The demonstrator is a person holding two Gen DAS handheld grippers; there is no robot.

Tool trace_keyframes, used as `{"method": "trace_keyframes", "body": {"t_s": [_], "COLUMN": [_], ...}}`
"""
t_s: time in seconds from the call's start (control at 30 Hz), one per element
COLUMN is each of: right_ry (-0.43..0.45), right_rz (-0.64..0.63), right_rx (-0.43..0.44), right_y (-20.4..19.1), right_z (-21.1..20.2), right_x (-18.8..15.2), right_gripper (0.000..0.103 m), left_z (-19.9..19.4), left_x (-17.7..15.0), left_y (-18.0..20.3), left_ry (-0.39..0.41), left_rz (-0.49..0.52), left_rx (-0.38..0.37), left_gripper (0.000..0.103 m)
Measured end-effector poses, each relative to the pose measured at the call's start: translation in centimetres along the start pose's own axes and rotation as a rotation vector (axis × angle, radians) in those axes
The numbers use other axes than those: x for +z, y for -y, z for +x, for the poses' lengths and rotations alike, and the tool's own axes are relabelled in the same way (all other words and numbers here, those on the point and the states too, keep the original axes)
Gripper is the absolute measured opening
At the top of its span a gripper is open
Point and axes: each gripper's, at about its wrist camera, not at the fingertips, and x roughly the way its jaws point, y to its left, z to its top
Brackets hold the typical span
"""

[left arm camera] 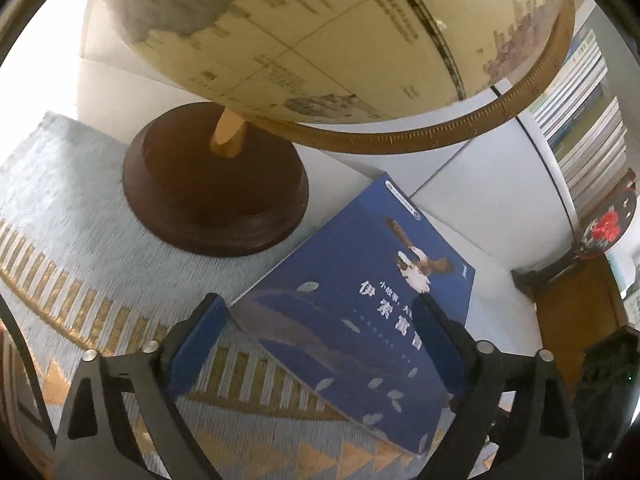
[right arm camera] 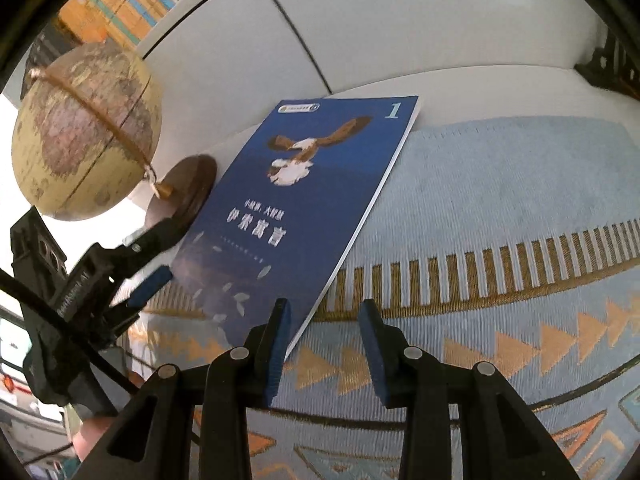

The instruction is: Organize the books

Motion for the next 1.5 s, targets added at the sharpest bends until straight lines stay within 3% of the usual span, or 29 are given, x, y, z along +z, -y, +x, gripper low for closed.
{"method": "trace_keyframes", "body": {"t_s": [0.17, 0.27, 0.33, 0.37, 0.47, 0.6, 0.77, 1.03, 1.23, 1.5], "right_ry": [-0.017, -0.028, -0.038, -0.042, -0.038, -0.040, -0.042, -0.030, -0.044, -0.115], "right_rz": [0.005, -0.017, -0.027, -0.031, -0.039, 0.005, 0.013, -0.010, -0.054, -0.106], "right_rx": [0.050, 0.066, 0.071, 0.075, 0.034, 0.052, 0.069, 0.067, 0.016, -0.020], "right_y": [-0.2, -0.4, -0.3, -0.2, 0.4, 1.7, 1.5, 1.0, 2.0, 4.0], "right_z": [0.6, 0.7, 0.7, 0.5, -0.2, -0.6, -0.1, 0.7, -0.6, -5.0], "right_x": [1.0, 1.0, 0.9, 0.8, 0.8, 1.1, 1.6, 1.9, 1.6, -4.3], "right_gripper": [0.045, 0.048, 0.048, 0.048, 0.047, 0.047, 0.047, 0.049, 0.051, 0.054], "left_z": [-0.3, -0.4, -0.4, -0.5, -1.8, -1.8, 0.6, 1.4, -0.4, -4.4], "left_x": [-0.2, -1.3, -2.6, -3.2, -3.9, -1.8, -0.3, -0.8, -3.3, -9.8], "left_y": [-0.1, 1.0, 2.3, 3.1, 4.6, 3.0, 1.5, 2.9, 3.5, 5.1], "left_ry": [-0.024, -0.080, -0.155, -0.178, -0.117, -0.044, -0.055, -0.117, -0.192, -0.300], "left_rz": [0.014, 0.060, 0.084, 0.118, 0.245, 0.199, 0.153, 0.222, 0.206, 0.194], "left_rx": [-0.037, -0.084, -0.173, -0.182, -0.090, -0.024, 0.015, -0.005, -0.085, -0.168], "left_gripper": [0.094, 0.094, 0.094, 0.094, 0.094, 0.094, 0.094, 0.095, 0.095, 0.095]}}
